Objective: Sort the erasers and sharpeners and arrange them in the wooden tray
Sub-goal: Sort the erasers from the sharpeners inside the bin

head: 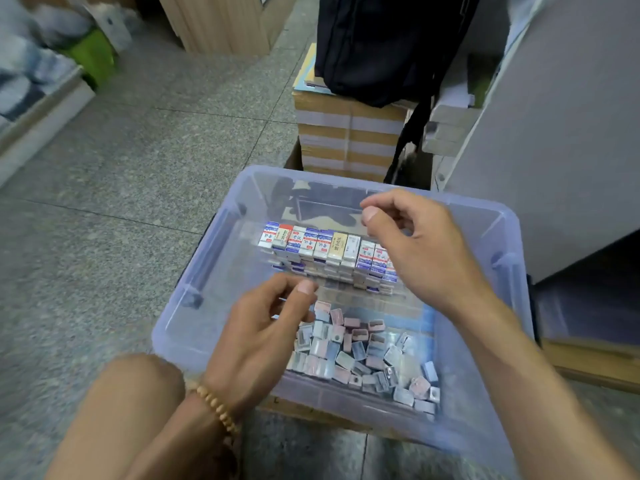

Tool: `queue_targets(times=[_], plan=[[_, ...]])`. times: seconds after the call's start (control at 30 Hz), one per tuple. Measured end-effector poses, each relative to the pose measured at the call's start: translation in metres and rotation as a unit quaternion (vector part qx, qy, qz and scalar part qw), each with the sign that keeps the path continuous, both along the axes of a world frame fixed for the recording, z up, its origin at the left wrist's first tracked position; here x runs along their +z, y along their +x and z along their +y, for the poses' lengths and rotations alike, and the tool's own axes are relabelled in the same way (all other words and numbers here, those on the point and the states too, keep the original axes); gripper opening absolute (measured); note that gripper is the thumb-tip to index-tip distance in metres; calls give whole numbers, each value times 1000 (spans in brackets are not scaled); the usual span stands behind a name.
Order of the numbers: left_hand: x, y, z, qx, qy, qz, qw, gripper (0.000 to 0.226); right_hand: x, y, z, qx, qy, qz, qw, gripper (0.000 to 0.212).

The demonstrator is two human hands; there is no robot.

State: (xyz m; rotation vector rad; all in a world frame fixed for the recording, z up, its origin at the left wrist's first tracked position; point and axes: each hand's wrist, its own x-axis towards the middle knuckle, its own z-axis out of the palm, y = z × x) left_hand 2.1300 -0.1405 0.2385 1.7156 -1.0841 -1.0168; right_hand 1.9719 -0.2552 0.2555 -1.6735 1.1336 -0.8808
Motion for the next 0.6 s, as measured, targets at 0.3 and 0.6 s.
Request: queue_targets(times=[0.3,0.6], plan=[[103,-63,2,114,92,-6,989,39,102,-47,-19,77,116,37,990,11],[159,-99,32,294,143,43,944,29,186,-16,-51,209,165,156,951,14]])
